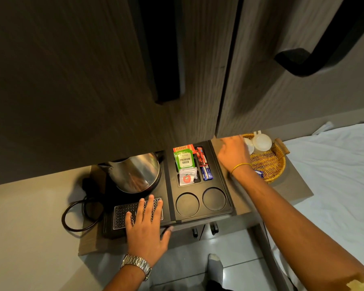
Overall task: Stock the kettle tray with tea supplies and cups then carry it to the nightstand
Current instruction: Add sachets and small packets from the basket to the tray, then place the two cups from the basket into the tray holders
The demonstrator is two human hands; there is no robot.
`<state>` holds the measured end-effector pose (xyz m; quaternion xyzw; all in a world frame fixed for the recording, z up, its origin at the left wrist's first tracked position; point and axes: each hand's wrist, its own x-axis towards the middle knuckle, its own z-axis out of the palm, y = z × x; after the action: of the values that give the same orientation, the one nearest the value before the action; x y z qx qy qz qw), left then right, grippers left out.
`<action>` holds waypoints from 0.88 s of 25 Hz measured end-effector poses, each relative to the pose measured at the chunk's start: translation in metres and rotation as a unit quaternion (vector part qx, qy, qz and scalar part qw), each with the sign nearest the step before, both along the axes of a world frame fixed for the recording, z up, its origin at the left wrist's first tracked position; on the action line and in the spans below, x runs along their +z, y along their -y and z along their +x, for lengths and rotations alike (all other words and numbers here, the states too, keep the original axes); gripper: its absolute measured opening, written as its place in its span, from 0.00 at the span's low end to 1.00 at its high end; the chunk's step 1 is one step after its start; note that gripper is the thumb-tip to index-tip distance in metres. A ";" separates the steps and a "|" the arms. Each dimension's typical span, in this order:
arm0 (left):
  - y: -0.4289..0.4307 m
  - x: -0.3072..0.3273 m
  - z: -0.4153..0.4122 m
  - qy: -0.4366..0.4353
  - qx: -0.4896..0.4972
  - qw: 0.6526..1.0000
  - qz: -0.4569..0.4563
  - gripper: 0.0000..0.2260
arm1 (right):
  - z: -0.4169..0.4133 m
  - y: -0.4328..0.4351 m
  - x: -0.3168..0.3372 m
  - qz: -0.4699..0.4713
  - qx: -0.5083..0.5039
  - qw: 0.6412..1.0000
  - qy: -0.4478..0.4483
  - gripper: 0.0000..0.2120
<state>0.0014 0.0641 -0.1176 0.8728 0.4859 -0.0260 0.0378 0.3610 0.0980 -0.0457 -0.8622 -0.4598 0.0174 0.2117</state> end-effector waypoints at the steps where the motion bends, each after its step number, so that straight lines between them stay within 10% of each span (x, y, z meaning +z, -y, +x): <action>1: 0.000 0.001 0.001 -0.001 0.000 1.000 0.001 0.40 | 0.015 0.007 0.002 -0.015 -0.018 1.000 0.018 0.17; 9: 0.001 -0.001 0.002 0.001 -0.002 1.000 0.007 0.39 | 0.065 0.031 0.002 -0.240 0.065 0.962 0.112 0.37; 22: 0.003 0.008 0.001 -0.006 0.002 1.000 -0.006 0.40 | -0.051 0.063 0.061 -0.020 0.130 0.985 -0.108 0.37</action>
<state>0.0020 0.0613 -0.1093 0.8715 0.4875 -0.0343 0.0404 0.3102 0.0346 0.0151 -0.7923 -0.5421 0.1468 0.2383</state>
